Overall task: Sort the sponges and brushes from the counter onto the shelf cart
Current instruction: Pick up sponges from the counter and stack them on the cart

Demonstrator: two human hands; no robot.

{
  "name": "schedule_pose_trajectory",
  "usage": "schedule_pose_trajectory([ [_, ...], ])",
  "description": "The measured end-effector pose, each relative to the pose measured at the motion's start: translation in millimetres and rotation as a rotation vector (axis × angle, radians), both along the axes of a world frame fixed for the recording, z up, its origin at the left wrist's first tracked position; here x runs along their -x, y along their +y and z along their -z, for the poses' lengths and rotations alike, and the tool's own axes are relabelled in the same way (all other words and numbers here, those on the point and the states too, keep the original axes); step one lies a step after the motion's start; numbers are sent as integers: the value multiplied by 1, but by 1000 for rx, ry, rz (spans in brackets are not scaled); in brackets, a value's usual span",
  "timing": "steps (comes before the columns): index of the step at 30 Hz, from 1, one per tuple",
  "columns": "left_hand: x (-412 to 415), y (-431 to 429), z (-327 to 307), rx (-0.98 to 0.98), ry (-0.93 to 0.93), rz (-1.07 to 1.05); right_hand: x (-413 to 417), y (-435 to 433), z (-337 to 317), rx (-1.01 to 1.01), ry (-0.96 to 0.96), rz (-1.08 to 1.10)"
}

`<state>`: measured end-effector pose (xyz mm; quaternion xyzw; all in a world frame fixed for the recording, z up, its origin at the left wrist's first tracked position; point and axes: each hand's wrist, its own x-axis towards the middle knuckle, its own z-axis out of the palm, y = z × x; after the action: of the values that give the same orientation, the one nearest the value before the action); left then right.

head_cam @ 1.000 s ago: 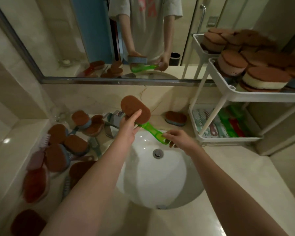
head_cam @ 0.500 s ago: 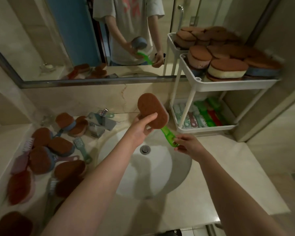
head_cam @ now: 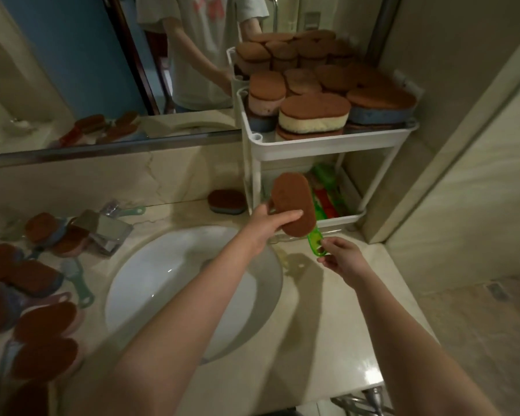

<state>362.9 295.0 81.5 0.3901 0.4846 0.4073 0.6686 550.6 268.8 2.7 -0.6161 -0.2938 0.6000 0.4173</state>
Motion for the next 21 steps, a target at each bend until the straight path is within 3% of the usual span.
schedule_pose_trajectory([
  [6, -3, 20, 22, 87, 80, -140, -21, 43, -3, 29, -45, 134],
  [15, -12, 37, 30, 137, 172, -151, -21, 105, -11, 137, -224, 187],
  [17, -11, 38, 32, 138, 168, -160, -18, 111, -13, 151, -376, 157],
  [21, -7, 35, 35, 142, 160, -154, -14, 112, -22, 141, -921, -10],
])
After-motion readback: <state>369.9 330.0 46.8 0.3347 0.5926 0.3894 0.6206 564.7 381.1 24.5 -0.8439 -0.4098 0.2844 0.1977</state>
